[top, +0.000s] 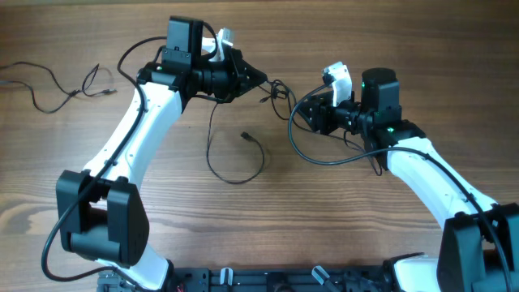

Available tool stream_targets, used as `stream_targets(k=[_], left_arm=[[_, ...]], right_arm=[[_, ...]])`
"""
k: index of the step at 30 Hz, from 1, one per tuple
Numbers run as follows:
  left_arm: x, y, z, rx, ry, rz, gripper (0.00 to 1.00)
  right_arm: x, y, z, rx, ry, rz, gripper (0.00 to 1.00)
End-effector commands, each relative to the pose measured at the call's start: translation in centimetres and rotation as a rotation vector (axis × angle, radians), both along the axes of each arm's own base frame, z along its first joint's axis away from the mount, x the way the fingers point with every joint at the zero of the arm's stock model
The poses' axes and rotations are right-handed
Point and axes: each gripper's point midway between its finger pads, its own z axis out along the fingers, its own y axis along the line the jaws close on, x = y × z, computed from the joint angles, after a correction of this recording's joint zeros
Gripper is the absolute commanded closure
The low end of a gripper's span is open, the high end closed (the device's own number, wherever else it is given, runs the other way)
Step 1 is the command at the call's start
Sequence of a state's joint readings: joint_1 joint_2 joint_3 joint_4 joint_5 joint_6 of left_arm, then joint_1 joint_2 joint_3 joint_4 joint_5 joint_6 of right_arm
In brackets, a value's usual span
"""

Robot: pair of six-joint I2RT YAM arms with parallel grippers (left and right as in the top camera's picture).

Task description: Untangle cables

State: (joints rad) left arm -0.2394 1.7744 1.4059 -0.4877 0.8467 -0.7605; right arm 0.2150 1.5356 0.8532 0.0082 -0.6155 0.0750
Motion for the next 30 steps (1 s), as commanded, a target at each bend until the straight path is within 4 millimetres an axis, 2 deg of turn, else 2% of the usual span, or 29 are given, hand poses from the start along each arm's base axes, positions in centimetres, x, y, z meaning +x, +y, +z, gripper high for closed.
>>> stream_targets(k=[1, 5, 10, 14, 16, 17, 19, 20, 21, 22, 24, 26, 28, 30], left_arm=[[-0.8, -1.0, 1.1, -0.007, -0.042, -0.042, 0.96], [-1.4, -1.9, 1.1, -0.008, -0.041, -0.065, 0.96], [-1.7, -2.4, 1.1, -0.009, -0.041, -0.078, 0.96], [-2.1, -2.7, 1.4, -0.028, -0.036, -0.097, 0.96], [-2.3, -2.8, 1.6, -0.041, -0.032, -0.109, 0.96], [-2.3, -2.8, 1.6, -0.041, -0.032, -0.109, 0.96], [-2.0, -2.5, 1.6, -0.040, -0.034, -0.100, 0.96], [-1.8, -2.2, 1.5, -0.036, -0.035, -0.091, 0.96], [-1.2, -1.2, 1.3, -0.015, -0.065, -0.078, 0.96], [-0.7, -0.3, 1.0, 0.007, -0.072, -0.057, 0.96], [0.8, 3.7, -0.9, 0.108, -0.019, 0.077, 0.96], [1.6, 7.1, -2.2, 0.175, 0.031, 0.174, 0.96], [1.9, 10.7, -3.1, 0.208, 0.083, 0.258, 0.96], [2.2, 13.3, -3.3, 0.216, 0.096, 0.306, 0.96]], right_arm=[[1.0, -0.7, -2.0, -0.058, 0.027, -0.065, 0.52], [2.5, -2.7, -3.7, -0.098, 0.079, -0.225, 0.57], [2.3, -1.0, -3.0, -0.024, 0.069, -0.150, 0.57], [2.4, -0.2, -3.4, -0.017, 0.062, -0.127, 0.57], [2.8, -0.2, -3.6, -0.017, 0.050, -0.133, 0.74], [3.0, -0.3, -3.6, -0.015, 0.044, -0.139, 0.95], [3.4, -1.1, -3.2, -0.008, 0.040, -0.162, 0.96], [3.7, -1.9, -2.9, 0.010, 0.053, -0.196, 0.96], [4.2, -4.0, -1.7, 0.072, 0.089, -0.274, 0.96], [4.4, -5.3, -0.7, 0.106, 0.090, -0.300, 0.96], [4.4, -9.3, 2.1, 0.187, 0.063, -0.333, 0.96], [4.1, -13.3, 4.5, 0.286, 0.050, -0.367, 0.96], [3.3, -17.4, 6.3, 0.381, 0.044, -0.405, 0.96], [2.6, -20.7, 6.8, 0.428, 0.035, -0.437, 0.96]])
